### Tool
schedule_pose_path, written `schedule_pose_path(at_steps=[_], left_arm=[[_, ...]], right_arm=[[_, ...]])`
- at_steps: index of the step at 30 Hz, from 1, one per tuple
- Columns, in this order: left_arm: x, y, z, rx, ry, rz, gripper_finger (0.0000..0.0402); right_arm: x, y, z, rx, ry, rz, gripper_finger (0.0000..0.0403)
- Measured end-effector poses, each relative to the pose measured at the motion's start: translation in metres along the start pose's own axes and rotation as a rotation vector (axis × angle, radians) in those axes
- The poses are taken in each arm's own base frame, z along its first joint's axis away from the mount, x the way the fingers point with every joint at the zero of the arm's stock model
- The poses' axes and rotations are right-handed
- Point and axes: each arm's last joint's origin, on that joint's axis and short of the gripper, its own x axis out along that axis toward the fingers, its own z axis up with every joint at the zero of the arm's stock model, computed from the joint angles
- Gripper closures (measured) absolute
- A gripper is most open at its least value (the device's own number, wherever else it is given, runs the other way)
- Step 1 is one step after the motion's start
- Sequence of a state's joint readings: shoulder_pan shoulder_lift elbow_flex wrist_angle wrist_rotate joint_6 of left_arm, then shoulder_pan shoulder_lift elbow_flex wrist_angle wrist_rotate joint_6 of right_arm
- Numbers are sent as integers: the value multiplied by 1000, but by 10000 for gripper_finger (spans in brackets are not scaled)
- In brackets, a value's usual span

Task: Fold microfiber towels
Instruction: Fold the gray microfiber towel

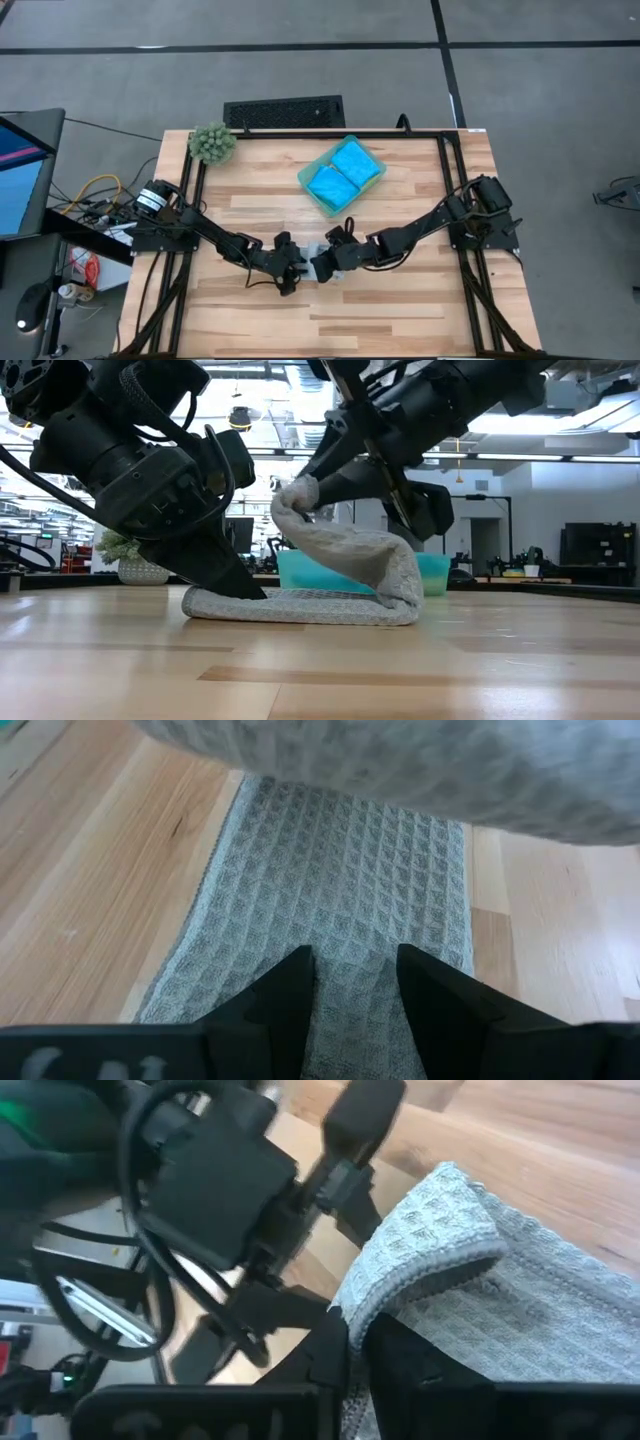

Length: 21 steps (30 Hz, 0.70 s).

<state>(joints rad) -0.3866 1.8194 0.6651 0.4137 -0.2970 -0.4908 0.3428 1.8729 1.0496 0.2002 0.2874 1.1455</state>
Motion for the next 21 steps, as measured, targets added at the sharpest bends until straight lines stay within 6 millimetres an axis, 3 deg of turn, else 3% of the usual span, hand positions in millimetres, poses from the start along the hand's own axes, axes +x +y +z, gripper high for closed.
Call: schedule_pose_path(at_steps=[7, 21], left_arm=[[0, 0, 0, -2, -3, 2, 258], [0, 0, 1, -19, -6, 1, 258]], right_arm=[[0, 0, 0, -2, 0, 2, 307], [0, 4, 5, -67, -33, 42, 180]])
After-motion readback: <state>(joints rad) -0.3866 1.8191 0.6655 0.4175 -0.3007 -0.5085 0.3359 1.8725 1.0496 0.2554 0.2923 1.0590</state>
